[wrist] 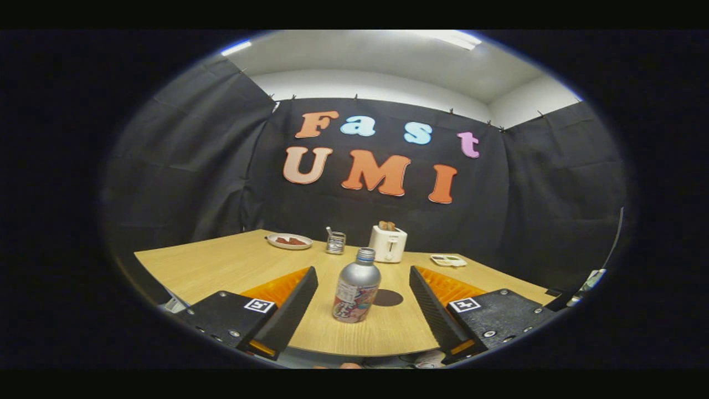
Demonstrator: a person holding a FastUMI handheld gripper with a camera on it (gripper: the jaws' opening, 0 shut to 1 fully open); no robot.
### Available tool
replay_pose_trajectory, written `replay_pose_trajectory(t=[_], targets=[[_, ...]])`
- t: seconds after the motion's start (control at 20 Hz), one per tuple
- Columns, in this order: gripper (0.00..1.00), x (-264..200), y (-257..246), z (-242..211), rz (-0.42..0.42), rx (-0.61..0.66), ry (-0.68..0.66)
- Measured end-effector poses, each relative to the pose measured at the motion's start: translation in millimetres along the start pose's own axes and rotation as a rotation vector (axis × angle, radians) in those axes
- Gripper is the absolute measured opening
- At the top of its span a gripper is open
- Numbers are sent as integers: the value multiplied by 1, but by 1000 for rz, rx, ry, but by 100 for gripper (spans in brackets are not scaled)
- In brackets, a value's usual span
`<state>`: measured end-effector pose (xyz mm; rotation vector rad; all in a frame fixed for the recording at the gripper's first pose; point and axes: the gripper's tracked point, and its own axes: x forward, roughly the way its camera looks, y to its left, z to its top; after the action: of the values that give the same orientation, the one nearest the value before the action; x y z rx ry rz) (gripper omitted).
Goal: Take the bottle from table, then pour the juice into the cup, finally place the bottle on the coaster
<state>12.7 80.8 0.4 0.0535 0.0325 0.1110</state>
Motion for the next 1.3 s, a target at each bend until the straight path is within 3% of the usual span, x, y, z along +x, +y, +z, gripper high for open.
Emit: replay_pose_trajectory(t=[0.25,0.45,0.95,1.3], targets=[[98,17,14,-5,25,114,-22],[98,26,-4,-32,-32,116,23],[98,72,-15,-94,-65,167,169],[99,92,-6,-127,-38,193,272]])
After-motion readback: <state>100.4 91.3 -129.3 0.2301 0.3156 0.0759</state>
